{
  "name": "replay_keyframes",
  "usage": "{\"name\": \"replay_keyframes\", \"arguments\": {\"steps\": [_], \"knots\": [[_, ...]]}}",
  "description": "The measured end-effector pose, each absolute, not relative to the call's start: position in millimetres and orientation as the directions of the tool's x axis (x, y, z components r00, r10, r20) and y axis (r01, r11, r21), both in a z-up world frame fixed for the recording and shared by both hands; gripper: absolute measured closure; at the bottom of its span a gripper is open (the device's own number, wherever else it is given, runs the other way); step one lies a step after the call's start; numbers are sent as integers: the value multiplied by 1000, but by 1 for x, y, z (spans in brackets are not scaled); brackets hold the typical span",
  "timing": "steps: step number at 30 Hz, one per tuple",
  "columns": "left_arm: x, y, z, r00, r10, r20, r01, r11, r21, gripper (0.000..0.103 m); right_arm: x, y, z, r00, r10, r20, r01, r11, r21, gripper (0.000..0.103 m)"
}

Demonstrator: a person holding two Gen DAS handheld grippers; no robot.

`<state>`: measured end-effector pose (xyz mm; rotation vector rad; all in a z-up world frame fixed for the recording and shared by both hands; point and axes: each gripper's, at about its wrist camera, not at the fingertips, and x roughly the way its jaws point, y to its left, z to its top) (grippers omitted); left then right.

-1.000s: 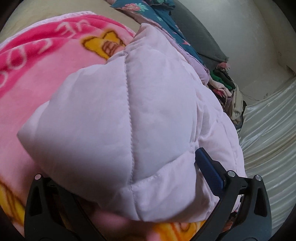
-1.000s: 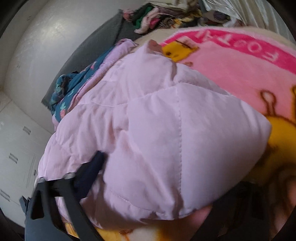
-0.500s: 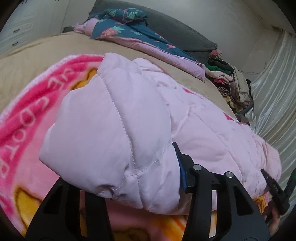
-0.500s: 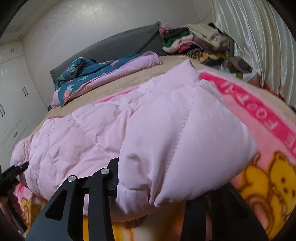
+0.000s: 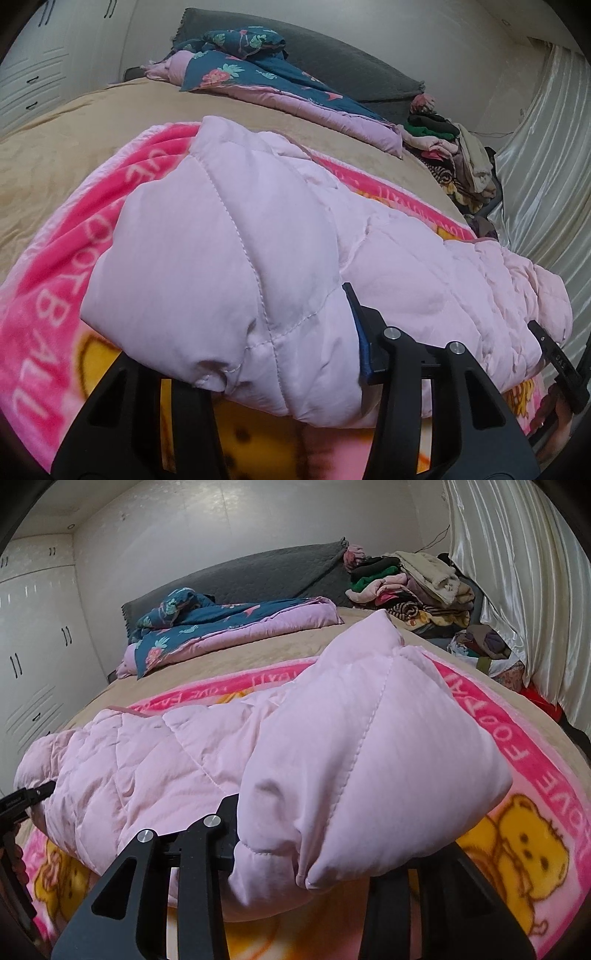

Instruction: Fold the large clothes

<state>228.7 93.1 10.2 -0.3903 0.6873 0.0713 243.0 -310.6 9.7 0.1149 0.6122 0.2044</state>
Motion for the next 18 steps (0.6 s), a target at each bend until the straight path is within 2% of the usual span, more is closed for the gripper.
{"name": "replay_keyframes", "arguments": {"steps": [18], "knots": [[172, 87, 17, 778, -48, -626, -186, 935, -303, 64, 176, -315, 9, 786, 227, -575, -166, 974, 157, 68]]}}
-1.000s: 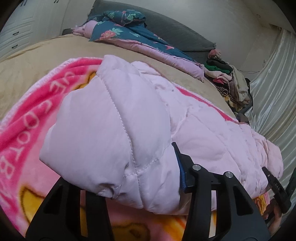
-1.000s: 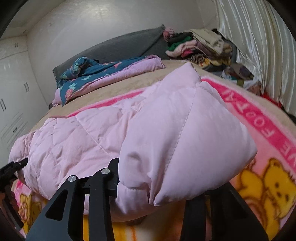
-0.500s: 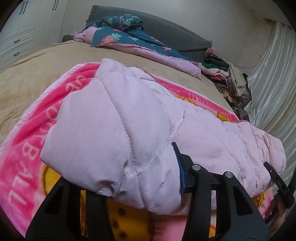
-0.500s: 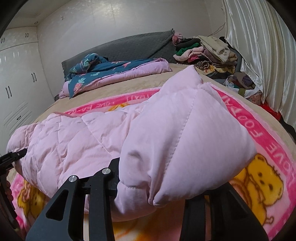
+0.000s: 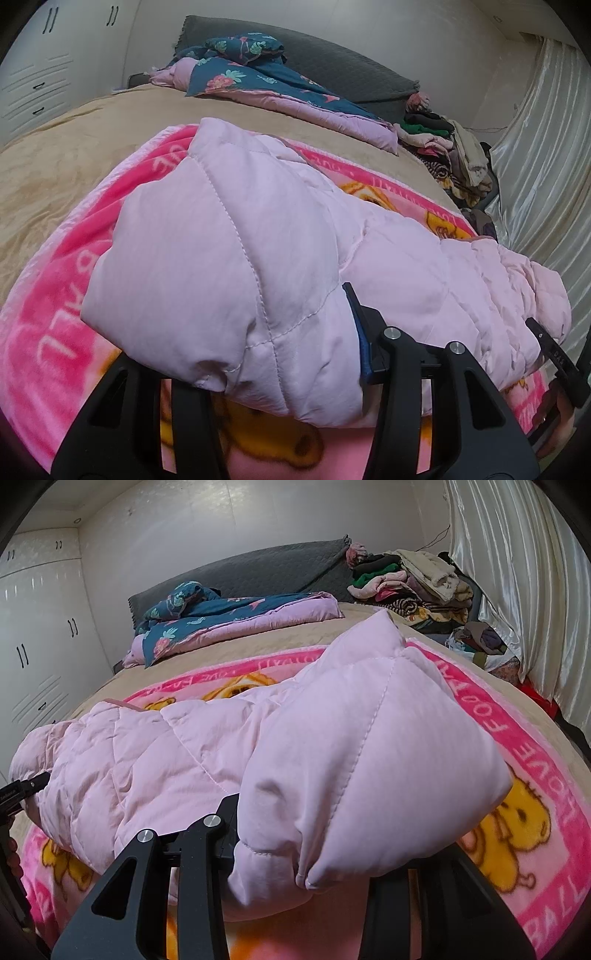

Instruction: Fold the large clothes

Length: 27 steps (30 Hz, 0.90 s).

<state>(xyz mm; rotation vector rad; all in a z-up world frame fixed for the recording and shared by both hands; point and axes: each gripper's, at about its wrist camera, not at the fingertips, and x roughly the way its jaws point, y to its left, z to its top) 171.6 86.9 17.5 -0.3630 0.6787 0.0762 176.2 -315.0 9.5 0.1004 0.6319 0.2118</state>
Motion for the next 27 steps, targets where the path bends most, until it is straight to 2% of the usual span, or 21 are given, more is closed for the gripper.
{"name": "replay_keyframes", "arguments": {"steps": [27], "knots": [[111, 80, -1, 755, -12, -655, -182, 957, -227, 62, 108, -320, -12, 747, 253, -614, -157, 966, 207, 65]]}}
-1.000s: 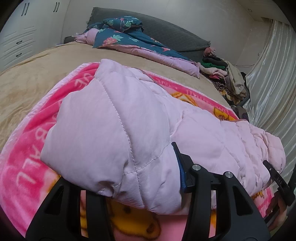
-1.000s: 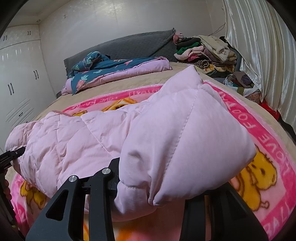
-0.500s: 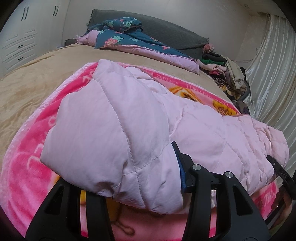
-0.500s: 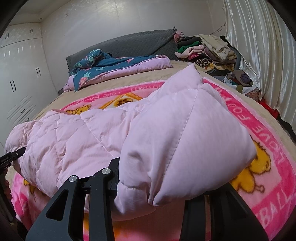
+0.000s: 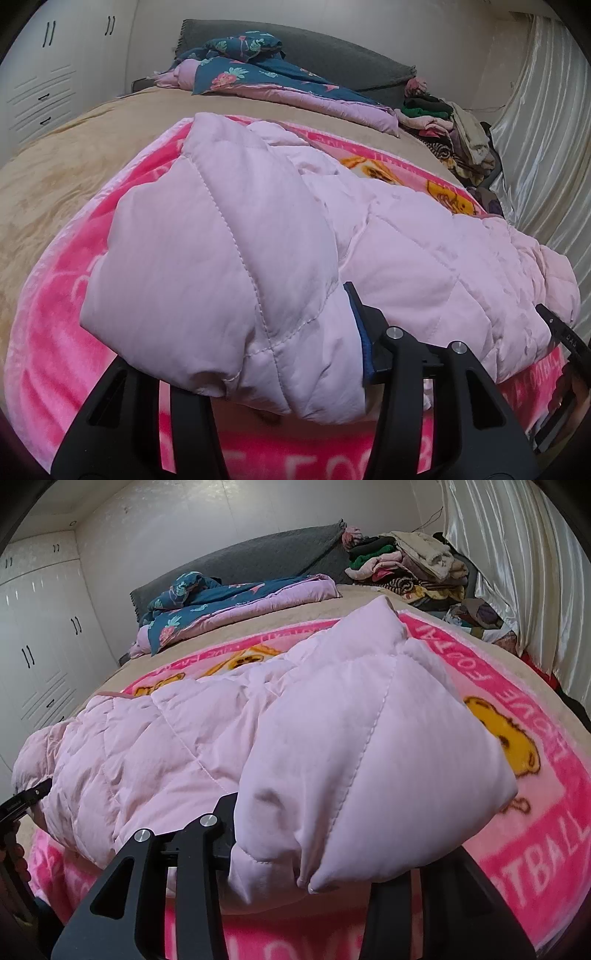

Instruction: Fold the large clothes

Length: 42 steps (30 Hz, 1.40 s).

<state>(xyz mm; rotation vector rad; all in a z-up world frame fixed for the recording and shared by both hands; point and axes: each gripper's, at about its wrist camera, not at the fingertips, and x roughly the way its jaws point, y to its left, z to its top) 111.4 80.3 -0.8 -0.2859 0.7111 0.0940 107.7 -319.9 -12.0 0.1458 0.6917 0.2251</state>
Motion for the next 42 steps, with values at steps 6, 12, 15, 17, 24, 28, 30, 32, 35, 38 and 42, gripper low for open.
{"name": "replay_keyframes", "arguments": {"steps": [6, 12, 15, 17, 24, 28, 30, 32, 35, 38, 42], "knots": [[104, 80, -5, 744, -8, -669, -187, 958, -219, 59, 103, -326, -14, 737, 255, -626, -146, 964, 221, 59], [96, 81, -6, 724, 5, -690, -205, 956, -209, 43, 102, -336, -14, 707, 278, -650, -115, 953, 282, 32], [87, 79, -4, 719, 11, -695, -211, 956, -202, 30, 91, -338, -10, 701, 276, -658, -122, 955, 271, 25], [81, 75, -1, 717, 18, -697, -208, 960, -189, 19, 80, -340, -5, 699, 270, -662, -123, 957, 261, 22], [48, 60, 17, 748, 30, -663, -172, 974, -150, 11, 29, -329, 33, 780, 226, -583, -181, 974, 135, 5], [34, 50, 33, 777, 15, -629, -140, 979, -150, 10, 7, -318, 52, 815, 224, -535, -218, 973, 76, 4], [26, 46, 41, 792, 19, -611, -132, 981, -141, 10, -1, -315, 57, 825, 226, -518, -226, 972, 64, 4], [20, 42, 45, 799, 14, -601, -125, 982, -143, 9, -10, -309, 60, 828, 235, -509, -238, 969, 61, 4], [13, 35, 49, 806, 10, -591, -115, 983, -140, 9, -17, -297, 62, 826, 247, -506, -258, 965, 50, 4], [7, 25, 49, 809, -2, -587, -99, 985, -140, 9, -27, -286, 60, 822, 257, -508, -271, 961, 48, 4], [-1, 11, 47, 817, -23, -576, -75, 986, -147, 9, -36, -269, 57, 823, 259, -506, -283, 959, 30, 4]]}}
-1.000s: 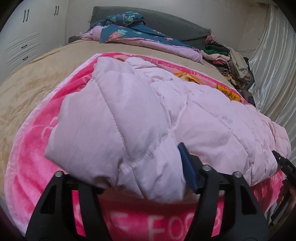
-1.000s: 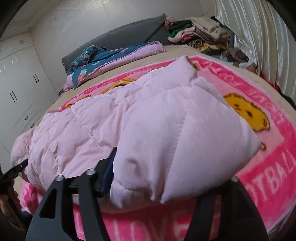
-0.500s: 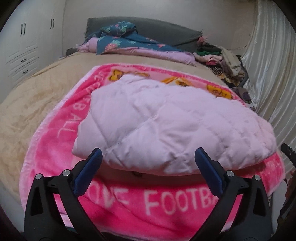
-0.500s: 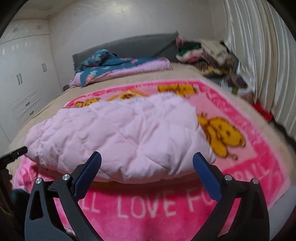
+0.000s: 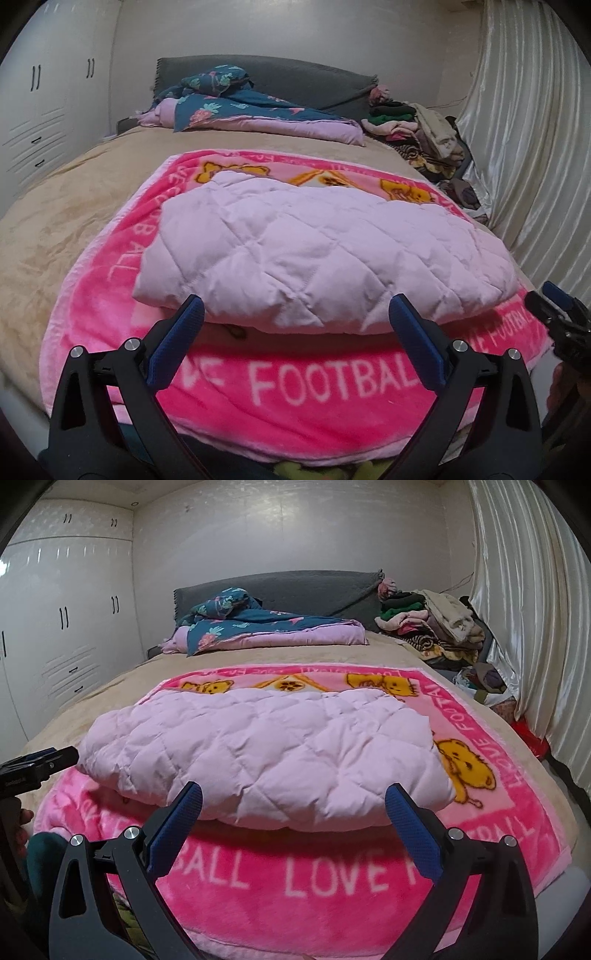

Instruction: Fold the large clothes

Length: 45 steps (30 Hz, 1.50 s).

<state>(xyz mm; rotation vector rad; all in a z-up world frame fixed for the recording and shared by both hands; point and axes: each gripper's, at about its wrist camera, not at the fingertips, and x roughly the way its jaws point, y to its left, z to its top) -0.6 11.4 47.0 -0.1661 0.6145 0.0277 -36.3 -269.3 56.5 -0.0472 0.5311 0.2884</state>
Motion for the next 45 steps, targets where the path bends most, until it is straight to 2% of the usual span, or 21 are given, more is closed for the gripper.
{"name": "replay_keyframes", "arguments": {"steps": [9, 18, 45], "knots": [[-8, -13, 32, 816, -48, -576, -40, 989, -140, 9, -45, -243, 40, 804, 275, -528, -318, 948, 10, 4], [-4, -22, 19, 798, -66, -599, -22, 990, -138, 9, -49, -237, 36, 812, 298, -502, -342, 940, 4, 4], [-8, -20, 25, 799, -31, -601, -55, 991, -124, 9, -49, -236, 31, 794, 306, -525, -352, 936, 14, 4]]}}
